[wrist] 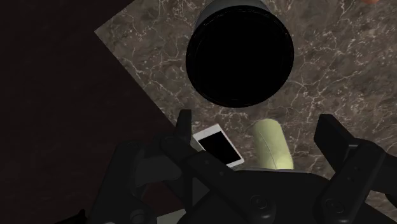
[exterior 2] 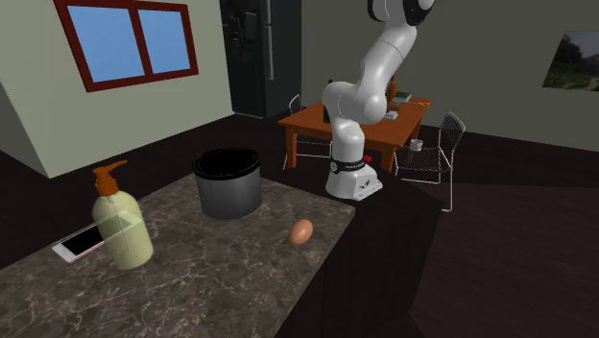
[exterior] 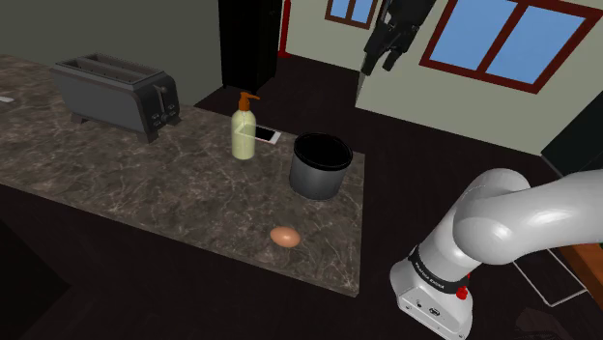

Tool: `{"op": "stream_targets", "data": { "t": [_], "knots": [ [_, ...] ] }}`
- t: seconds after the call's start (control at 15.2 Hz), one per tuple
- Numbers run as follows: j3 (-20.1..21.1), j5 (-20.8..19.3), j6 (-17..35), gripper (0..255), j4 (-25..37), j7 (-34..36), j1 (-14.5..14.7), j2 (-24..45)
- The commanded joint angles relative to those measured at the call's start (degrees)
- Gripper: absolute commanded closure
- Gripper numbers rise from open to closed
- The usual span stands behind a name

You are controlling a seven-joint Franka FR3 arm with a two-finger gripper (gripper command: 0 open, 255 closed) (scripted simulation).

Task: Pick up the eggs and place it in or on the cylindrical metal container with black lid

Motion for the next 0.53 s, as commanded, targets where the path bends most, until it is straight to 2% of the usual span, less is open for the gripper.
{"op": "stream_targets", "data": {
  "t": [0.0, 0.46],
  "knots": [
    [0.0, 0.0, 0.0, 0, 0.0, 0.0, 0.0, 0.0],
    [2.1, 3.7, 10.8, 0, -14.7, 1.5, 2.7, -4.6]
  ]
}}
